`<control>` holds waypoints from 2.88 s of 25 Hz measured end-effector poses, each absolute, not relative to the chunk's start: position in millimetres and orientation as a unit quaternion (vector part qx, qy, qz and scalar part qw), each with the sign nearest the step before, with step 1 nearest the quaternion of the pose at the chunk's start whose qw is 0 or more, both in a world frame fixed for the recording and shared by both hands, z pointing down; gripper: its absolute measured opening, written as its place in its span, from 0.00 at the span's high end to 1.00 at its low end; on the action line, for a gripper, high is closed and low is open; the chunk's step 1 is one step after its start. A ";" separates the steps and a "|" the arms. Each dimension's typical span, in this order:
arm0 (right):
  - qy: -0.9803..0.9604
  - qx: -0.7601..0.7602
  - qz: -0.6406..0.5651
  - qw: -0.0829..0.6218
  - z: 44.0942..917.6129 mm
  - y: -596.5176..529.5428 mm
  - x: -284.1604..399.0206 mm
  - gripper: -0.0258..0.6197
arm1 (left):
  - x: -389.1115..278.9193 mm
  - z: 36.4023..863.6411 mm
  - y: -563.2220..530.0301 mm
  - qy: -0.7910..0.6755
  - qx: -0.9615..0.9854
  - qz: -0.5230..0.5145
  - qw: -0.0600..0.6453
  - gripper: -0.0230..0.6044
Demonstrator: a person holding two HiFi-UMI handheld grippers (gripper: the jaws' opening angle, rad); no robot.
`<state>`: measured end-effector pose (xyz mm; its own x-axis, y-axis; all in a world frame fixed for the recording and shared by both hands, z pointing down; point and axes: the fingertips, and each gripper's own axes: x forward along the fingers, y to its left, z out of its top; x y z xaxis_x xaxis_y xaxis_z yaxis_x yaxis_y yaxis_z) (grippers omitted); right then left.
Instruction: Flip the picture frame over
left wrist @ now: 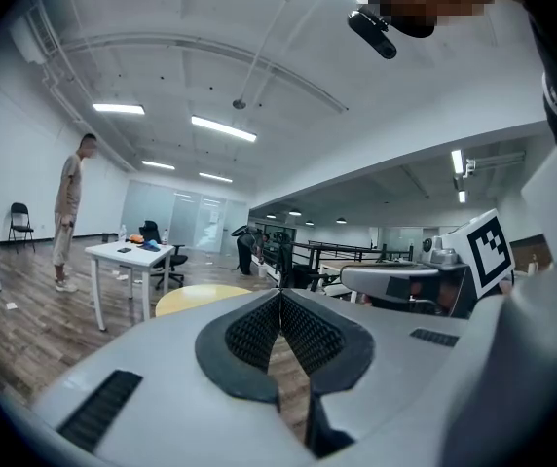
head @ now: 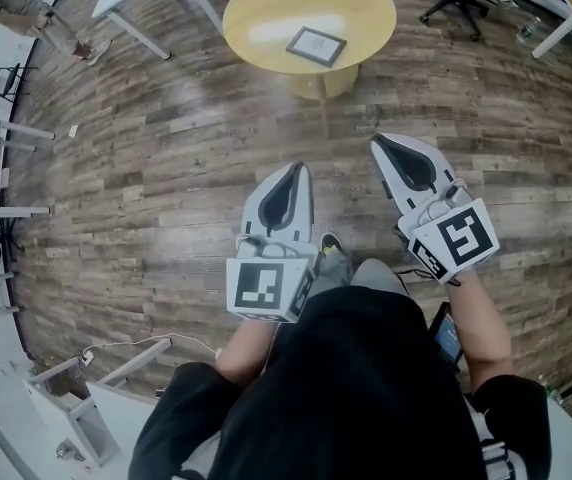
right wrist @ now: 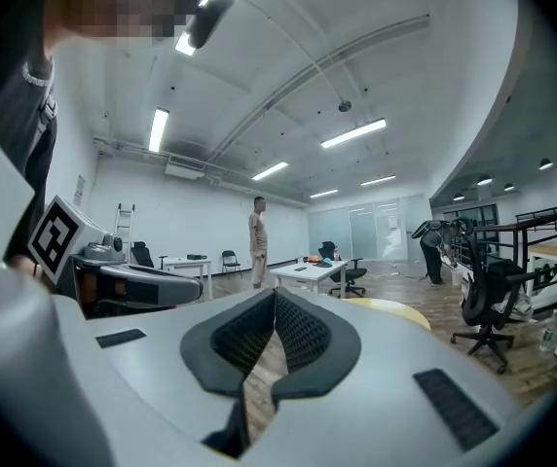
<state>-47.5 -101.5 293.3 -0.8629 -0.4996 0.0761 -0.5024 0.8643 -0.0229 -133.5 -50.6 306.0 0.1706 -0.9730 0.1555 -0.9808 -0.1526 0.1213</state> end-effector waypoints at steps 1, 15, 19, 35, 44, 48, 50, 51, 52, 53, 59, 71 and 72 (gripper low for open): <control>-0.965 0.260 0.020 0.035 293.9 -104.9 -52.1 0.93 | -138.3 307.9 -54.2 -0.643 0.759 0.019 0.099 0.93; -0.963 0.265 0.018 0.035 293.3 -190.0 -53.8 0.93 | -142.9 307.1 -142.6 -0.638 0.762 0.028 0.107 0.93; -0.965 0.258 0.024 0.029 298.2 -234.4 -49.0 0.93 | -132.9 305.2 -184.1 -0.634 0.766 0.034 0.100 0.93; -0.973 0.227 0.043 0.020 314.5 -361.4 -30.3 0.93 | -111.2 309.2 -301.5 -0.647 0.753 0.060 0.102 0.93; -0.971 0.233 0.036 0.039 329.5 -398.4 -60.6 0.93 | -145.0 314.3 -339.6 -0.648 0.753 0.066 0.094 0.93; -0.970 0.237 0.019 0.060 334.4 -420.9 -82.0 0.93 | -168.1 318.1 -363.5 -0.643 0.758 0.057 0.097 0.93; -0.969 0.235 0.013 0.072 339.0 -431.9 -95.3 0.93 | -181.5 322.2 -376.3 -0.640 0.760 0.057 0.097 0.93; -0.969 0.233 0.009 0.081 342.7 -436.8 -102.0 0.93 | -188.2 324.3 -383.0 -0.639 0.760 0.058 0.100 0.93; -0.968 0.231 0.005 0.094 347.5 -441.4 -108.6 0.93 | -194.7 326.2 -389.8 -0.640 0.759 0.060 0.105 0.93; -0.968 0.227 -0.001 0.110 353.6 -445.5 -115.5 0.93 | -201.1 327.7 -396.7 -0.641 0.757 0.061 0.110 0.93; -0.966 0.148 -0.033 0.211 419.3 -454.9 -163.4 0.93 | -244.8 342.6 -422.7 -0.635 0.764 0.062 0.093 0.93; -0.894 -0.020 -0.081 0.440 603.5 -444.3 -199.9 0.59 | -308.9 391.7 -448.7 -0.646 0.745 0.077 0.147 0.93; -0.883 -0.038 -0.099 0.456 619.1 -442.4 -200.4 0.58 | -310.1 395.0 -449.5 -0.646 0.744 0.079 0.149 0.93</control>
<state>-200.4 -442.4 619.1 -0.5807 -0.0239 0.8138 0.1567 0.9776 0.1406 -310.1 -449.5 395.0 0.1528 -0.9384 0.3100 -0.9854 -0.1210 0.1193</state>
